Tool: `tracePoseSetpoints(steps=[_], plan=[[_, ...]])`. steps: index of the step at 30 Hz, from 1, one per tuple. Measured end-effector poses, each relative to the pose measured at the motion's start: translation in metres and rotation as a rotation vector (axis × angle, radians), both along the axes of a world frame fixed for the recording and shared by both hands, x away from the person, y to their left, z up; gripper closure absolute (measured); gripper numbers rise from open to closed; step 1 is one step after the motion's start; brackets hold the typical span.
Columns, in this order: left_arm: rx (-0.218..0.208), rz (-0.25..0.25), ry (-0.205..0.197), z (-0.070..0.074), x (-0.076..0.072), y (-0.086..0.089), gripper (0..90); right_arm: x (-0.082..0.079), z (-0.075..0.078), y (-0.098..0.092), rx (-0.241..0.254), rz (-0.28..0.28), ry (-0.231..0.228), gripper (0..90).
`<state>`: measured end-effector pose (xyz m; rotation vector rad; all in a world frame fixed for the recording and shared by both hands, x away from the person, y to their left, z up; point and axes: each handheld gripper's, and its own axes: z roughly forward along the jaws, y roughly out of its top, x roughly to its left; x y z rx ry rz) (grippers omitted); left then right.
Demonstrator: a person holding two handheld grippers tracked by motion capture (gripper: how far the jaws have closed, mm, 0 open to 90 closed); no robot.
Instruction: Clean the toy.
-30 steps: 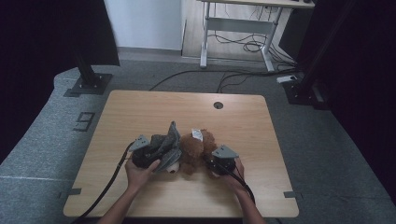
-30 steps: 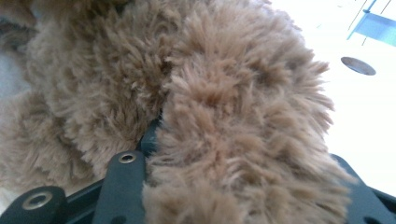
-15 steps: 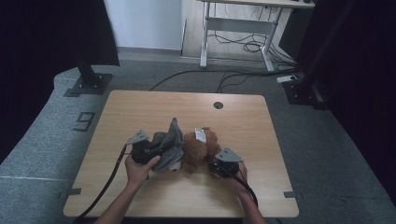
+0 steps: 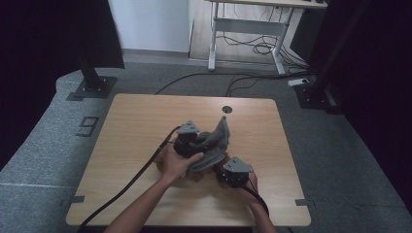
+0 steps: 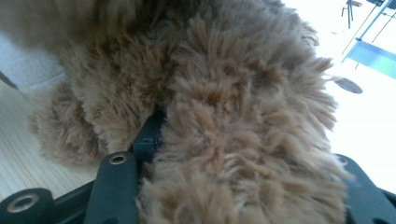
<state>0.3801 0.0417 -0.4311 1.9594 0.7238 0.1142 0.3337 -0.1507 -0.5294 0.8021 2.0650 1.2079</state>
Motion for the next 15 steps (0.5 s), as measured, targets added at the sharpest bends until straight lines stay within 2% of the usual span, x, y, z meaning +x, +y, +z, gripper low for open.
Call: tracePoseSetpoints(steps=[2, 3, 5, 8, 12, 15], plan=[[0.044, -0.019, 0.052, -0.015, 0.003, -0.004, 75.1, -0.001, 0.000, -0.001, -0.010, 0.003, -0.003, 45.1], [0.042, -0.018, 0.054, -0.020, 0.003, -0.003, 75.3, -0.001, 0.000, -0.001, -0.019, 0.006, -0.004, 44.3], [0.031, -0.021, 0.057, -0.020, 0.001, 0.001, 75.8, -0.002, -0.002, -0.003, -0.021, 0.017, -0.010, 44.3], [0.056, -0.003, 0.038, -0.018, -0.004, 0.013, 76.1, -0.002, -0.001, -0.006, -0.014, 0.022, -0.006, 45.4], [0.038, 0.028, 0.058, -0.023, -0.005, 0.038, 76.3, -0.001, -0.001, -0.009, 0.007, 0.032, 0.005, 46.4], [0.000, 0.049, 0.080, -0.028, -0.005, 0.059, 76.3, -0.001, -0.001, -0.010, 0.010, 0.039, 0.005, 47.1]])
